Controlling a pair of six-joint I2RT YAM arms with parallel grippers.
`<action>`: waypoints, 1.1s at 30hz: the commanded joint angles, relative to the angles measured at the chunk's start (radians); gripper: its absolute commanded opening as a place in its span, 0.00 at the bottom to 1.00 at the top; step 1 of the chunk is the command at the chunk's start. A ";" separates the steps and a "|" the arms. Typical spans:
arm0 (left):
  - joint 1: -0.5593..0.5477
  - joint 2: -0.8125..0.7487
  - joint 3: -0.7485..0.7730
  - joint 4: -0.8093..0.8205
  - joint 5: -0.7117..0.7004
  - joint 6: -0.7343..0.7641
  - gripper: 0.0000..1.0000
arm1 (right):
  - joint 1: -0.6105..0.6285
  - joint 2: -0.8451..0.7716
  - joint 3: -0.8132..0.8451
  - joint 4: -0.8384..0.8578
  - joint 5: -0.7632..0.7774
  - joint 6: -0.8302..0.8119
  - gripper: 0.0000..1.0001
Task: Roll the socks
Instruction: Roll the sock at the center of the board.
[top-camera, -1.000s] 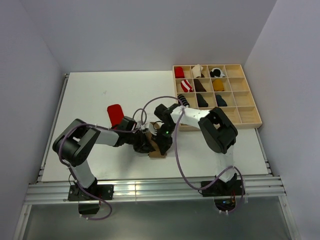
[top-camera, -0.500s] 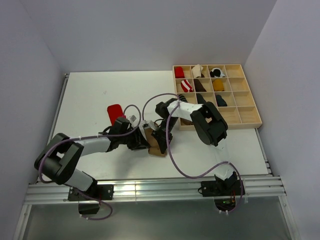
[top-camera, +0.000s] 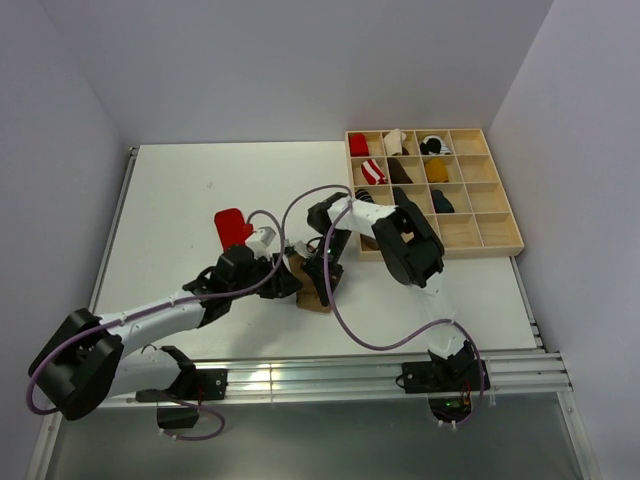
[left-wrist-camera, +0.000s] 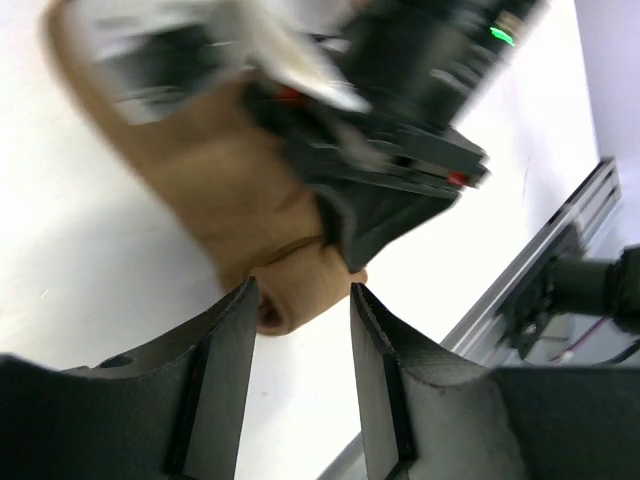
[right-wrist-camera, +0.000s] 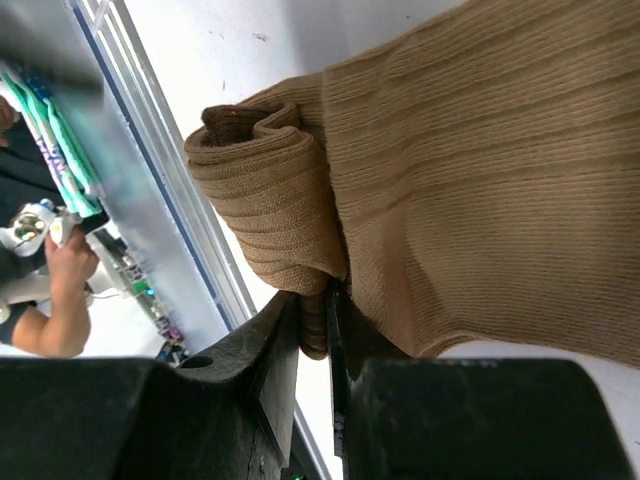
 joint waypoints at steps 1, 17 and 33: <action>-0.076 0.021 0.060 0.062 -0.088 0.121 0.47 | -0.001 0.037 0.050 -0.009 0.040 0.016 0.21; -0.138 0.218 0.084 0.186 -0.032 0.209 0.51 | -0.006 0.091 0.105 -0.029 0.046 0.031 0.20; -0.178 0.245 -0.043 0.298 -0.013 0.106 0.43 | -0.018 0.106 0.133 -0.009 0.043 0.089 0.20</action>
